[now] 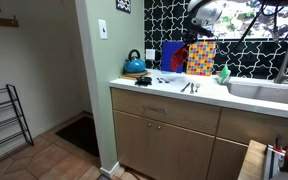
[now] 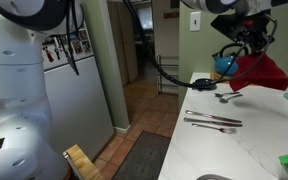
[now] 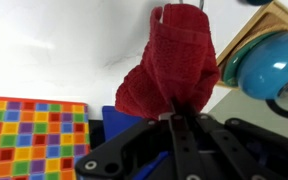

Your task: Pick up the red towel and move it to the right in front of the checked board

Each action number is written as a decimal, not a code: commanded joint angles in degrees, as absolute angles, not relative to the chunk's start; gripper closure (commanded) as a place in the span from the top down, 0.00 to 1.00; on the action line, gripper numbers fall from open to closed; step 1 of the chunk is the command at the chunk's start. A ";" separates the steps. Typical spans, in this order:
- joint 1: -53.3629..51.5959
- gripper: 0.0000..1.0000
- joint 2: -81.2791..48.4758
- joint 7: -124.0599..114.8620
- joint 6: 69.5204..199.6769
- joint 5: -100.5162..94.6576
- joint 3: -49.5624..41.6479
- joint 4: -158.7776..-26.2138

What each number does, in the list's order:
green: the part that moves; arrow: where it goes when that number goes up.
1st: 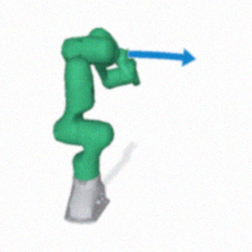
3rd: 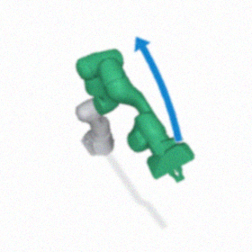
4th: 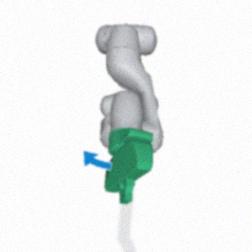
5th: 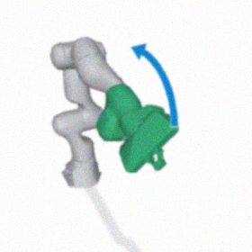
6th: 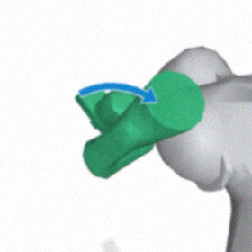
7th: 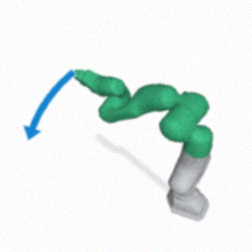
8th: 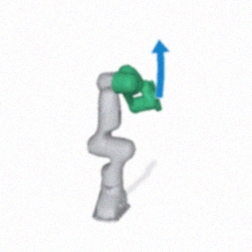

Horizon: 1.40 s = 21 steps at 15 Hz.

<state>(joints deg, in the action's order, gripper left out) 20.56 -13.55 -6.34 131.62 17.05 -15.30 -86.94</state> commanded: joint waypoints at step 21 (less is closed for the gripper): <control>21.13 0.01 -24.39 -36.64 146.02 11.88 -23.27 -89.90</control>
<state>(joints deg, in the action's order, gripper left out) 22.06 -22.61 -32.91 145.76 14.96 -21.06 -88.08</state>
